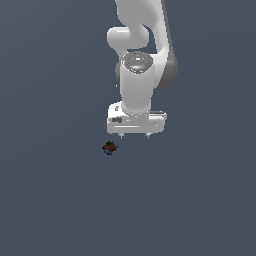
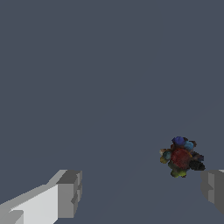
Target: Pick up the object and move it to a goal position.
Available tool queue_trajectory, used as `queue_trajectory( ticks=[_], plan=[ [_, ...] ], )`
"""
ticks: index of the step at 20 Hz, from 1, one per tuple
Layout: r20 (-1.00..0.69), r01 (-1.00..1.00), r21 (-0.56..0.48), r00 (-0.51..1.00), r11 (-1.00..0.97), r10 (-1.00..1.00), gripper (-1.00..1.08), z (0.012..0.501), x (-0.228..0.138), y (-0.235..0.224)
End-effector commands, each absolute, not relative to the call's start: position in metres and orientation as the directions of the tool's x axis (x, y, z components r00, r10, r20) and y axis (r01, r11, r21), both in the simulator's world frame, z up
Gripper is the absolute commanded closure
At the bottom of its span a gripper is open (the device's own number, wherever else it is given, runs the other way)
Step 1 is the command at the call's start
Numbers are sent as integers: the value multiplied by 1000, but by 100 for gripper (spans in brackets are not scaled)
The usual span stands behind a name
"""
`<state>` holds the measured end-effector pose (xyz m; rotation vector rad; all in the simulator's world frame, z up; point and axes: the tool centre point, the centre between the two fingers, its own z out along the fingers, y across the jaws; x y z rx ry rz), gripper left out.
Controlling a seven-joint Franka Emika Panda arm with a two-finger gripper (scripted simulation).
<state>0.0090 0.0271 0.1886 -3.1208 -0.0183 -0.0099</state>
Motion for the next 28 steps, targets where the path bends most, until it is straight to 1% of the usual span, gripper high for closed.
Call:
queue_trajectory(
  ticks=[1,7,14,21,28],
  plan=[
    [5,0,-21,1000,-1000,0,-92,186,8,25],
    [2,-81,-23,997,-996,-81,-92,174,6,13],
    [-4,-263,-23,965,-965,-262,-92,146,-2,-15],
    [-7,-493,-14,870,-870,-493,-92,110,-18,-54],
    [-3,-630,-4,777,-777,-630,-92,88,-31,-81]
  ],
)
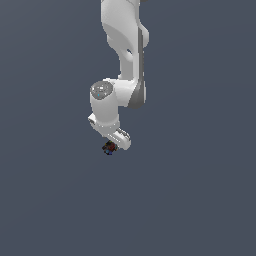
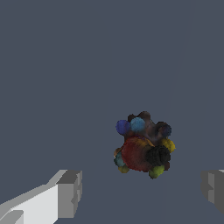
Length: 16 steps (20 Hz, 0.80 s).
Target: Pick up the object and move it to a goal position.
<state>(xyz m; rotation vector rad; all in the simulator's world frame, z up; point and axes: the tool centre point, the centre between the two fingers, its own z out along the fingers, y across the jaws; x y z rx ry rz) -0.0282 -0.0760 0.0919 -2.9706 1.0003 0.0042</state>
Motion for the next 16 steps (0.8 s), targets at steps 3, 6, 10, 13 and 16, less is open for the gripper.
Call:
queue_trajectory(
  ticks=[3,6,10,13,16],
  plan=[
    [-1,-661,-2,751,-751,-661,-92,83,-34,-87],
    [0,-677,0,736,-736,-677,-92,80,-36,-91],
    [-1,-675,0,738,-738,-675,-92,80,-36,-91],
    [-1,-676,0,737,-737,-676,-92,75,-36,-91],
    [-1,-677,0,736,-736,-677,-92,64,-37,-91]
  ],
)
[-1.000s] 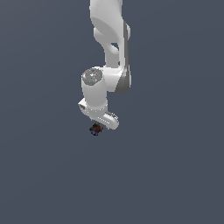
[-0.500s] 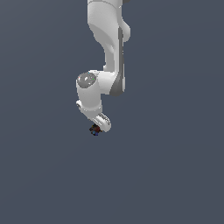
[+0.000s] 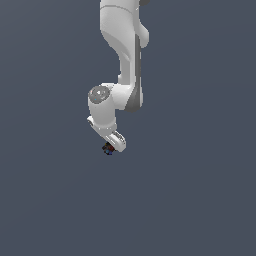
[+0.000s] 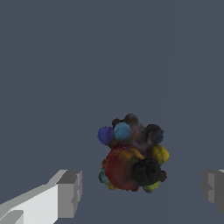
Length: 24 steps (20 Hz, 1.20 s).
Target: Pick up the object and move it to a goal position.
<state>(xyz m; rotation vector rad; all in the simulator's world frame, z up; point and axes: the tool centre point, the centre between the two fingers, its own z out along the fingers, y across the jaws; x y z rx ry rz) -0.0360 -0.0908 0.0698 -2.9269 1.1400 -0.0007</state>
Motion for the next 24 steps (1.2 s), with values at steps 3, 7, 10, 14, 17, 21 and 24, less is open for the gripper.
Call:
queue_trajectory(
  ticks=[3,7,10,14,17,21,24],
  plan=[
    [0,-679,0,735,-735,-679,-92,48,-37,-91],
    [0,-680,0,734,-734,-680,-92,34,-37,-91],
    [0,-680,0,733,-733,-680,-92,30,-37,-91],
    [0,-680,0,733,-733,-680,108,30,-37,-91],
    [0,-680,0,733,-733,-680,108,30,-37,-91],
    [0,-680,0,733,-733,-680,108,30,-37,-91],
    [9,-681,-6,732,-732,-681,108,36,-33,-91]
  ],
)
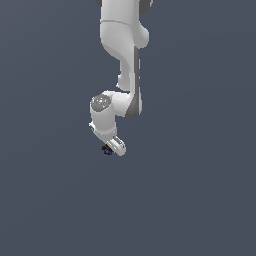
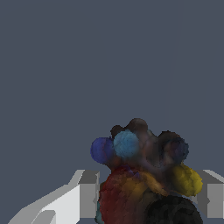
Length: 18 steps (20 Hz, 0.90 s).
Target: Pick up the object and move it to a goal position.
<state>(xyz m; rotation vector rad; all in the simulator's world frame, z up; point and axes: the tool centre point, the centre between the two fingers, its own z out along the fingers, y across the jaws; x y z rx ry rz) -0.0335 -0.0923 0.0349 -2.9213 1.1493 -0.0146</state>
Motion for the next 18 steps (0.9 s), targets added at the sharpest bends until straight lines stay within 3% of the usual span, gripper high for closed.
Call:
queue_trajectory(
  ticks=[1,9,18],
  plan=[
    [9,-681,-6,732,-732,-681,108,37,-33,-90],
    [7,-681,-5,732,-732,-681,108,59,-34,-52],
    [6,-681,-3,732,-732,-681,108,111,-36,37]
  ],
)
